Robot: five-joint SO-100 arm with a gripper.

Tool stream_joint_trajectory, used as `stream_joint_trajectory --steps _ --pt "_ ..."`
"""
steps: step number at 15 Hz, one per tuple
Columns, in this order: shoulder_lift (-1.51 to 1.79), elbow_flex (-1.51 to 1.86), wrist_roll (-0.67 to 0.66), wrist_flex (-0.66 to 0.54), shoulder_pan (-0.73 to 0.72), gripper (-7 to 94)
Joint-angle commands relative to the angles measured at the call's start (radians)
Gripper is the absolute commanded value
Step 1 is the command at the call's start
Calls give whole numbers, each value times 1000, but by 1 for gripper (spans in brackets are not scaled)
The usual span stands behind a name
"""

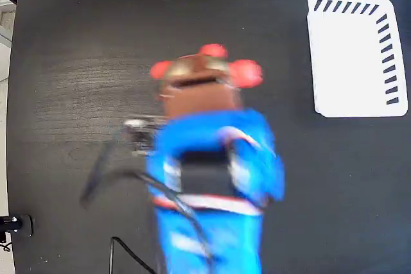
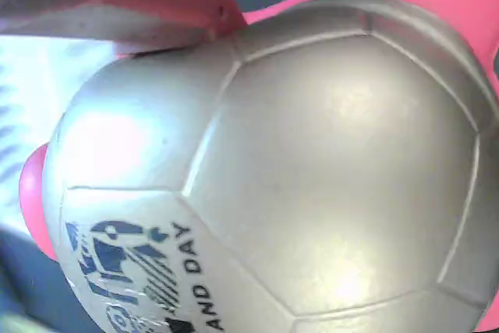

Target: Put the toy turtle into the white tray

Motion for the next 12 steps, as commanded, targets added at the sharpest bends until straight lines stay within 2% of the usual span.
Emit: stream_joint_trajectory --steps 1,3,5,7,12 --pt "95 -25 -34 6 147 -4" --pt "38 -66 -28 6 264 -4" --pt "-58 -137 32 -12 370 -4" --pt "-158 -183 112 -114 462 -4" --pt "-466 -474 207 -129 560 -4"
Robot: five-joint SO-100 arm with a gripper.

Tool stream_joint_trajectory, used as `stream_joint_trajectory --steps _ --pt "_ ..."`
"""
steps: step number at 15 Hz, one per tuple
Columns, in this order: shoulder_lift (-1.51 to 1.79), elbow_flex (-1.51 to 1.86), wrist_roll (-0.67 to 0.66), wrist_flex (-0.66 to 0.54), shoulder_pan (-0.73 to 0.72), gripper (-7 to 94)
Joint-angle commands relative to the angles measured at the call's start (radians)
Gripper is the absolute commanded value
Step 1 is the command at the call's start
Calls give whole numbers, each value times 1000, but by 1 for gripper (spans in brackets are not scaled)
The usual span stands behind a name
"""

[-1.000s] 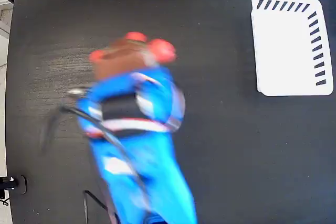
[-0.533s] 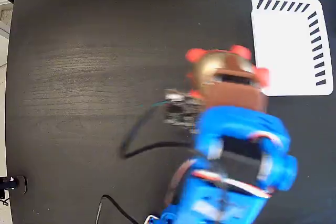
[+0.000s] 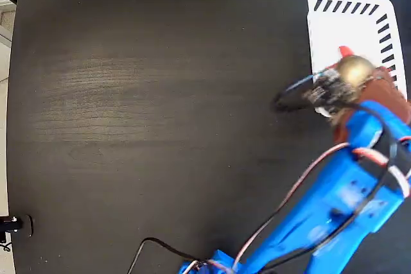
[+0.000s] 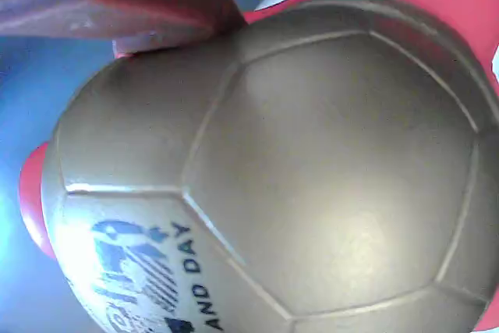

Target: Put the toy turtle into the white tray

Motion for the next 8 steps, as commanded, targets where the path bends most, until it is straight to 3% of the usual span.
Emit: stream_joint_trajectory --steps 1,8 --pt "-84 -170 38 -9 17 -4" --pt "-466 -554 126 26 -28 0"
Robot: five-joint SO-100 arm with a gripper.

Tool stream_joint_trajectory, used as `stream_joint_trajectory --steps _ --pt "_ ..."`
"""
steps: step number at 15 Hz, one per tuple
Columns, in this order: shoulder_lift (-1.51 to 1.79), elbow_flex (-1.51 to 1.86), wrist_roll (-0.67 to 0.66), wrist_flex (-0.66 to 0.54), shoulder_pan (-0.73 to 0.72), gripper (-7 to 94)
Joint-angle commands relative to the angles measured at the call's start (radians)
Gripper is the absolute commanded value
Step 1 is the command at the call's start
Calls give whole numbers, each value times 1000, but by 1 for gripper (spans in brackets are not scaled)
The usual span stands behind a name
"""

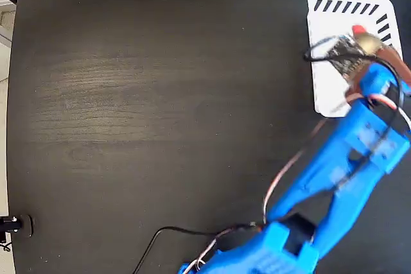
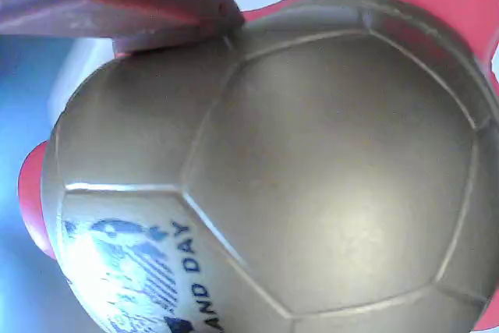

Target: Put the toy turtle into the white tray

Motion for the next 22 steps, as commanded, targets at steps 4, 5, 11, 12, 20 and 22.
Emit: stream_joint_trajectory --steps 4,5,11,12,20,22 --pt "-144 -209 18 44 -29 23" --pt "-161 -213 20 43 -31 31" --pt "-196 -235 5 49 -34 59" --pt "-196 -241 3 54 -32 59" --pt "55 -209 21 84 14 27" --pt "183 -126 34 81 11 0"
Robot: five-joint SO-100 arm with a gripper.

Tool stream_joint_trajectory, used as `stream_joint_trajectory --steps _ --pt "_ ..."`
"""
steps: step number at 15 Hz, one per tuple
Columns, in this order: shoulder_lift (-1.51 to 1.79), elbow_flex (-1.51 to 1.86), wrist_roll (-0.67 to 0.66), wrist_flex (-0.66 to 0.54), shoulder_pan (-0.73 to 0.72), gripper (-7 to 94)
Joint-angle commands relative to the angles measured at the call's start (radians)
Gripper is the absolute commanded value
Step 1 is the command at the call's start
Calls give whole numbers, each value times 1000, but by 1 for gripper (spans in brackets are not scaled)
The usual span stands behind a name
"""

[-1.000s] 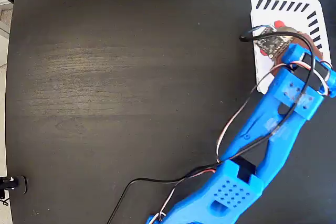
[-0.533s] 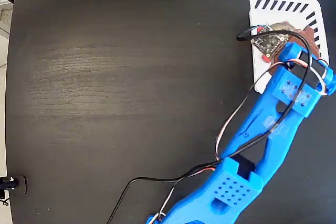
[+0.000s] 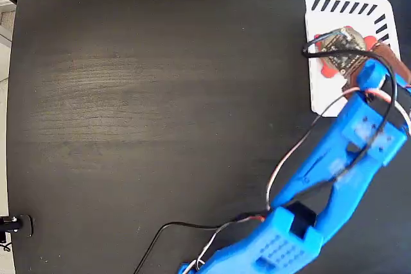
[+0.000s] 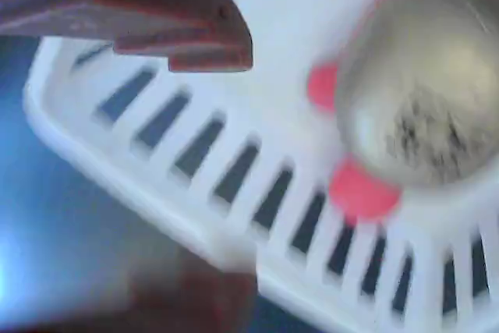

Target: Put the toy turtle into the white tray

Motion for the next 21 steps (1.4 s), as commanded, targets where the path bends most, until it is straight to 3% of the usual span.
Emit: stream_joint_trajectory --steps 1,5,15,18,21 --pt "285 89 14 2 6 0" --pt "729 620 18 -124 -120 0" --pt "1614 1795 14 -483 -681 0" --pt "1878 2036 26 -494 -769 0" --pt "2117 2250 18 -497 -749 0"
